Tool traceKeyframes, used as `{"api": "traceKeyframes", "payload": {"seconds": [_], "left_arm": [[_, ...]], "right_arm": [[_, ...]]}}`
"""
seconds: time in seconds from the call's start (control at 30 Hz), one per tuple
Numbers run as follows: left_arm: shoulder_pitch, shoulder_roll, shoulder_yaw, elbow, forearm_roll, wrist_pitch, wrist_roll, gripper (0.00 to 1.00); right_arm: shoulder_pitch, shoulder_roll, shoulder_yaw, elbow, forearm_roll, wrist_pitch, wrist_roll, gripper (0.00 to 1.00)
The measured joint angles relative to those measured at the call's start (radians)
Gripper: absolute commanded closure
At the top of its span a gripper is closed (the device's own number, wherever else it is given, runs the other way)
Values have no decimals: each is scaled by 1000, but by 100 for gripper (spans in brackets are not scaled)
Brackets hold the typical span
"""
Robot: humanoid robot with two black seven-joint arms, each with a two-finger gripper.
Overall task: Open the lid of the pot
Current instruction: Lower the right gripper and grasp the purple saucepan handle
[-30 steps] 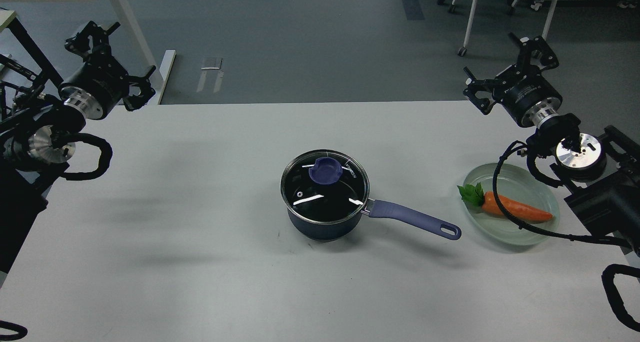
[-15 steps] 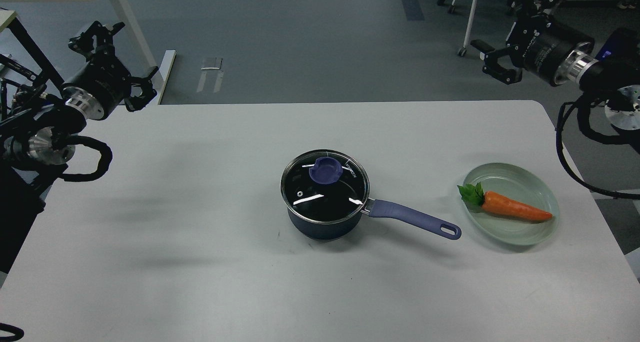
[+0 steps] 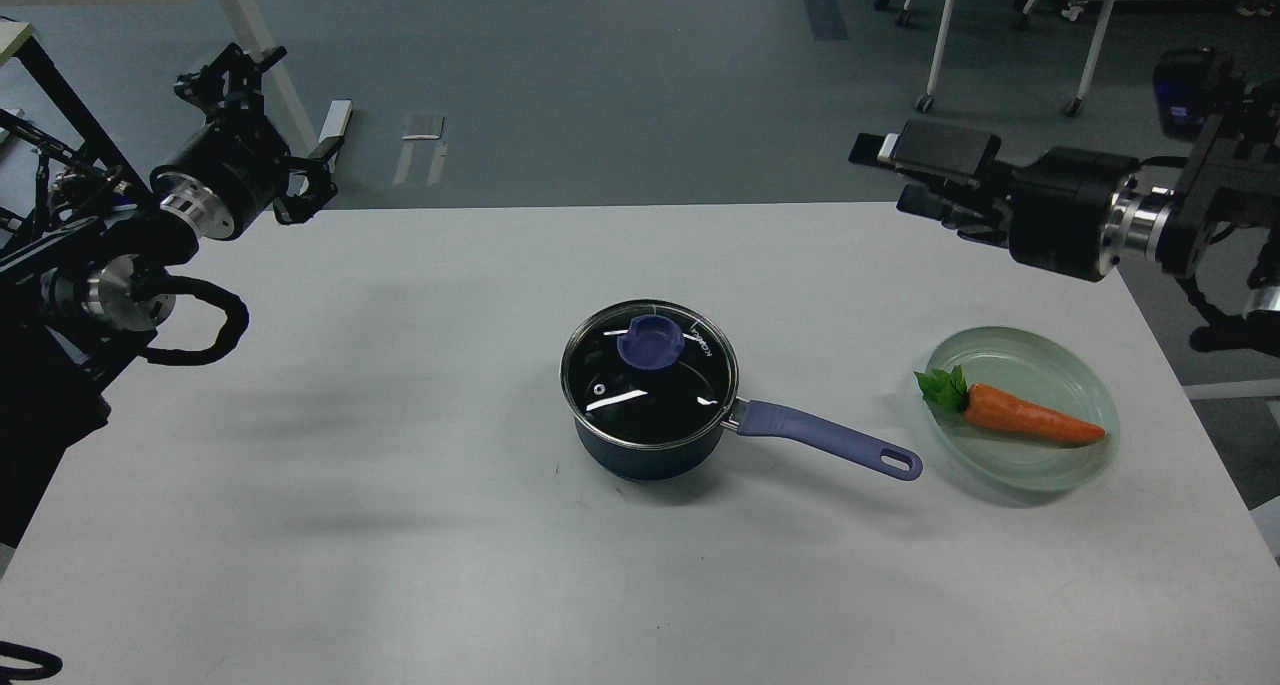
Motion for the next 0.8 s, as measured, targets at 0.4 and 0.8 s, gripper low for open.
{"api": "traceKeyframes", "payload": {"seconds": [0.4, 0.8], "left_arm": [[-25, -1, 0, 0, 50, 1, 0, 2], [-53, 3, 1, 0, 63, 0, 0, 2]], "right_arm": [[13, 81, -181, 53, -645, 14, 71, 4], [16, 104, -350, 48, -995, 7, 177, 6]]}}
